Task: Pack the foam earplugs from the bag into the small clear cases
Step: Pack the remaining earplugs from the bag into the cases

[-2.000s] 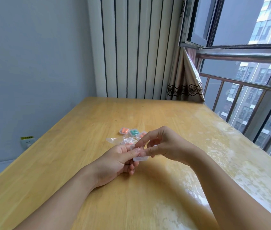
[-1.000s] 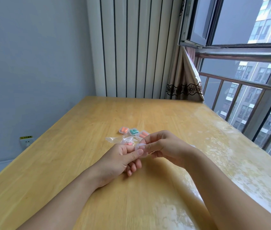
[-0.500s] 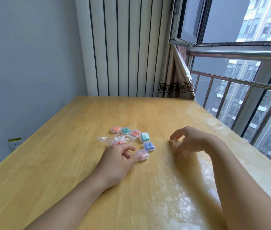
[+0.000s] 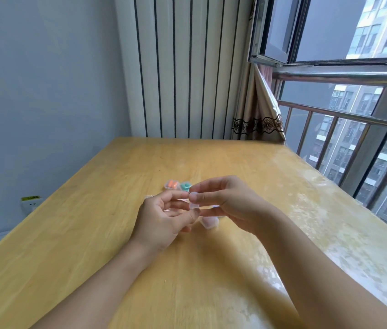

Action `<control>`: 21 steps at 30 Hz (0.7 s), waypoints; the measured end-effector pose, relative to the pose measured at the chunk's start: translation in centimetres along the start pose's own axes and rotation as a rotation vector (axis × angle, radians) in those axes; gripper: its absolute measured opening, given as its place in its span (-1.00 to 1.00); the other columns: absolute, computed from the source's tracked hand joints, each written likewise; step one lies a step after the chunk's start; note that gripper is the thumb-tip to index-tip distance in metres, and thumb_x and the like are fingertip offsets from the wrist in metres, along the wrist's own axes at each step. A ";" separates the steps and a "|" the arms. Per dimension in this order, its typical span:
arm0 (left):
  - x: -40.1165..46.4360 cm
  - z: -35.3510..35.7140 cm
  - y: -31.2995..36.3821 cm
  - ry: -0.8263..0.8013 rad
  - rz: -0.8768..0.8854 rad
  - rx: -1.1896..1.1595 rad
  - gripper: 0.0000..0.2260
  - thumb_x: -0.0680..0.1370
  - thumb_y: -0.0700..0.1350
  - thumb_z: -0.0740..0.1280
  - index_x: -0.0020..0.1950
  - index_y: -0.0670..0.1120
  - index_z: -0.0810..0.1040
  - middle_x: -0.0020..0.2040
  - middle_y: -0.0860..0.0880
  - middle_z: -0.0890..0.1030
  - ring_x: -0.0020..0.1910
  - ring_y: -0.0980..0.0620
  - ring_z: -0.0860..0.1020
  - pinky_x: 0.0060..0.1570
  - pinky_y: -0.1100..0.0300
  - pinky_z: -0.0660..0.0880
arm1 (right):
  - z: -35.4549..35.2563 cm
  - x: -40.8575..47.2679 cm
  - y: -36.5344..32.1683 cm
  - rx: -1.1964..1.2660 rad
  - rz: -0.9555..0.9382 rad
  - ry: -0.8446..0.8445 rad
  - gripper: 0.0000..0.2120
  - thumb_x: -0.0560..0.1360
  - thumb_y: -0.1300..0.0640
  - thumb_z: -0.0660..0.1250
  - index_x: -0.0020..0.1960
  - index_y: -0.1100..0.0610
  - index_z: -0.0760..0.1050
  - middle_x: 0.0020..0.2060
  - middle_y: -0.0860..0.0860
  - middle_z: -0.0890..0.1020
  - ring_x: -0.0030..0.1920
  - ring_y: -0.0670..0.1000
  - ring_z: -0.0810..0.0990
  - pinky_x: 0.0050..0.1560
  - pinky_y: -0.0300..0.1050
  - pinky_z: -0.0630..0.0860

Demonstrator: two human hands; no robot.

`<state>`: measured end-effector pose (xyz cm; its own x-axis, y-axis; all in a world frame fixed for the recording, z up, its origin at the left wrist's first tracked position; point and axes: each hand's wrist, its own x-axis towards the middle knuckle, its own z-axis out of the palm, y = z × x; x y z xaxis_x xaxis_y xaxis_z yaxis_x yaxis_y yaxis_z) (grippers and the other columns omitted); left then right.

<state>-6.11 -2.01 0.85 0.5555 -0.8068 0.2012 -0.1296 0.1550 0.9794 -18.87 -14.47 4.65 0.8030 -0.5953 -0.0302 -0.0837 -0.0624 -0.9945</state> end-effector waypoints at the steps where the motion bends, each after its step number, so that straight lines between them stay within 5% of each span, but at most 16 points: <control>1: 0.0 -0.2 -0.1 0.012 -0.004 0.019 -0.74 0.34 -0.23 0.62 -0.03 -0.03 0.71 -0.16 -0.18 0.72 -0.28 -0.08 0.71 -0.25 0.06 0.66 | 0.1 0.0 0.2 -0.005 0.007 0.002 -0.78 0.42 0.23 0.56 0.05 0.26 0.69 -0.15 0.10 0.74 -0.11 0.01 0.73 -0.04 -0.11 0.64; 4: 0.0 -0.5 0.0 0.014 -0.013 0.063 -0.80 0.37 -0.19 0.61 -0.05 -0.05 0.74 -0.21 -0.18 0.74 -0.21 -0.21 0.72 -0.13 -0.01 0.68 | 0.2 0.0 0.4 0.042 0.033 -0.023 -0.74 0.44 0.23 0.54 0.09 0.31 0.68 -0.14 0.15 0.74 -0.13 0.01 0.73 -0.09 -0.22 0.63; 8: -0.2 -0.5 0.4 -0.020 0.007 0.067 -0.90 0.45 -0.25 0.53 -0.14 -0.06 0.77 -0.20 -0.23 0.73 -0.23 -0.07 0.70 -0.15 0.04 0.70 | 0.0 -0.1 0.2 0.028 0.029 -0.053 -0.77 0.47 0.24 0.51 0.08 0.34 0.69 -0.09 0.25 0.72 -0.11 0.03 0.72 -0.07 -0.22 0.65; 16: -0.3 -0.7 1.0 -0.056 -0.129 0.013 -0.94 0.47 -0.34 0.46 -0.10 -0.27 0.74 -0.18 -0.31 0.71 -0.22 -0.09 0.69 -0.20 0.16 0.66 | 0.3 -0.3 -0.2 -0.239 -0.026 -0.033 -0.82 0.46 0.13 0.55 -0.02 0.24 0.74 -0.09 0.27 0.74 -0.11 0.04 0.70 0.21 0.08 0.64; 21: -0.2 -0.6 0.2 -0.008 -0.092 0.251 -0.84 0.25 -0.11 0.47 -0.22 -0.12 0.72 -0.35 -0.20 0.70 -0.27 -0.16 0.69 -0.03 -0.13 0.67 | 1.1 -0.4 0.2 -0.313 -0.013 -0.020 -0.86 0.45 0.21 0.54 -0.05 0.28 0.73 -0.08 0.37 0.70 -0.14 0.09 0.66 0.13 0.29 0.60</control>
<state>-5.75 -1.51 1.05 0.5680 -0.8156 0.1104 -0.2789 -0.0646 0.9581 -18.55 -13.39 4.39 0.8161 -0.5775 -0.0228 -0.2486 -0.3152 -0.9159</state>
